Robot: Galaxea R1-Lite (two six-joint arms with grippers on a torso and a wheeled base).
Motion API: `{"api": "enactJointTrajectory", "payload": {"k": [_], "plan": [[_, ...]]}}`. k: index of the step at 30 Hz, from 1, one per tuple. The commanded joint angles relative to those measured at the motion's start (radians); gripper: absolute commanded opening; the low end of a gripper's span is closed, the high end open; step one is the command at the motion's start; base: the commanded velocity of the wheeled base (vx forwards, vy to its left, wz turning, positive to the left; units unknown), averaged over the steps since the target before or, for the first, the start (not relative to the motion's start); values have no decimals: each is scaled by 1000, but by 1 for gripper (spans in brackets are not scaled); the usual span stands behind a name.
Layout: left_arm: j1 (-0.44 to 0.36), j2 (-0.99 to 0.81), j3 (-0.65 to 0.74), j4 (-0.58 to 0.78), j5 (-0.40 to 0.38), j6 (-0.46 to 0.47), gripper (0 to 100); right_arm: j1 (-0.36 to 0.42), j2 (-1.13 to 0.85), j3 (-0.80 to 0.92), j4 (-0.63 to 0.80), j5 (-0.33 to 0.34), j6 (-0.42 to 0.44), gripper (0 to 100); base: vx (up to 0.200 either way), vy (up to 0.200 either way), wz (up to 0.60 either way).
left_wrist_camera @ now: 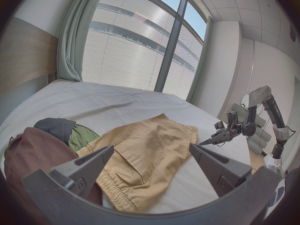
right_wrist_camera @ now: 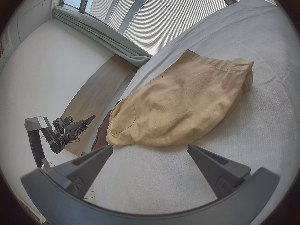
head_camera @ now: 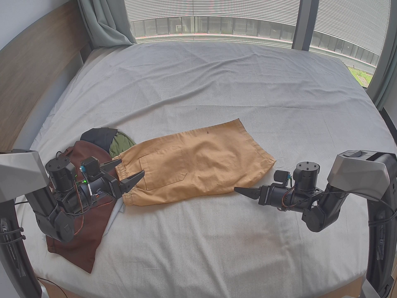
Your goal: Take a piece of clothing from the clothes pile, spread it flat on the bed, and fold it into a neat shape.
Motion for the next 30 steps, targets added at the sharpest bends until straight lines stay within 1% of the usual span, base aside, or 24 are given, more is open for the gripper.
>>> {"api": "enactJointTrajectory", "payload": {"k": [1,10,13,18,21,24,30], "plan": [[0,6,-1,-1,0,-2,100,0,21,-10,2,1,1,100,0,0,0],[3,5,-3,-1,0,-2,100,-17,101,-64,-2,-2,18,100,0,0,0],[3,5,-3,-1,0,-2,100,-14,108,-76,0,-29,16,100,0,0,0],[3,5,-3,-1,0,-2,100,-9,127,-110,2,-41,16,100,0,0,0],[3,5,-3,-1,0,-2,100,3,144,-147,12,-75,18,100,0,0,0],[3,5,-3,-1,0,-2,100,18,167,-182,14,-85,33,100,0,0,0],[3,8,-3,-1,0,-2,100,40,182,-249,17,-85,82,100,0,0,0]]}}
